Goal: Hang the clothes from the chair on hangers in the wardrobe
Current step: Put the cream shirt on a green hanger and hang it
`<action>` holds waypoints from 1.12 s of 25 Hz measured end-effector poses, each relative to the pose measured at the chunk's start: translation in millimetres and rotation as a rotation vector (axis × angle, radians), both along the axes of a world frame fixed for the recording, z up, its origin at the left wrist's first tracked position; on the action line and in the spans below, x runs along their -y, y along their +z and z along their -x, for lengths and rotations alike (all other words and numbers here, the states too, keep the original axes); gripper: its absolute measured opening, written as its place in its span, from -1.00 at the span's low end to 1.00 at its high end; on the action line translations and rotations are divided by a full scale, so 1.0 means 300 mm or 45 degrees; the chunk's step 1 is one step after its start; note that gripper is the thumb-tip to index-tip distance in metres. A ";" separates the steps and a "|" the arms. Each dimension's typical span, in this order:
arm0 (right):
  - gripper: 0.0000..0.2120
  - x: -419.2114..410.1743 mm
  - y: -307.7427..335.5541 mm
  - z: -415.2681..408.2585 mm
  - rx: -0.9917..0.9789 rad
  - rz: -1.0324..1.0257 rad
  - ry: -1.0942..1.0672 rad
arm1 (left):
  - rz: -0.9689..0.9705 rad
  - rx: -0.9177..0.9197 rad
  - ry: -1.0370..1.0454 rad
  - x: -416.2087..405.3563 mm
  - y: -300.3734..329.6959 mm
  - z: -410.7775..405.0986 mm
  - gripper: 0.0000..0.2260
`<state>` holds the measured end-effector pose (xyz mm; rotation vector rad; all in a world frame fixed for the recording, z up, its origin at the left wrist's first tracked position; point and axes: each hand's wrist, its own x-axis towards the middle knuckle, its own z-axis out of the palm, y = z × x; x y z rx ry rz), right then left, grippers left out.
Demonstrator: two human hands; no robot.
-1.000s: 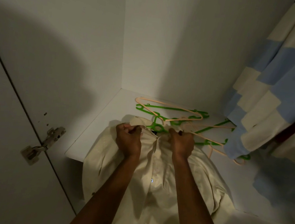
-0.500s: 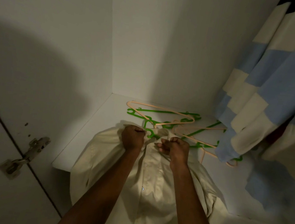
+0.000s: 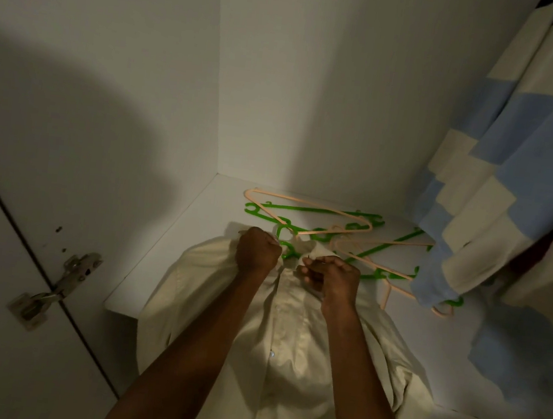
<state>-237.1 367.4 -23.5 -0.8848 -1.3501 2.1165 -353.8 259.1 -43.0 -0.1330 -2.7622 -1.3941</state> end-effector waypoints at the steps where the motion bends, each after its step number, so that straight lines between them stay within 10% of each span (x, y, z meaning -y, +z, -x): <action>1: -0.82 0.002 0.000 0.007 -0.018 0.011 -0.015 | -0.109 0.050 -0.059 0.007 0.004 0.000 -0.90; 7: -0.78 0.053 -0.049 0.063 -0.066 -0.168 0.000 | -0.728 0.293 -0.314 0.079 0.048 -0.095 -0.94; 18: -0.93 0.084 -0.113 0.049 -0.171 -0.721 -0.014 | -0.808 0.216 -0.434 0.104 0.045 -0.128 -0.93; 28: -0.93 0.092 -0.120 0.028 -0.214 -0.666 0.012 | -0.893 0.201 -0.462 0.108 0.031 -0.134 -0.86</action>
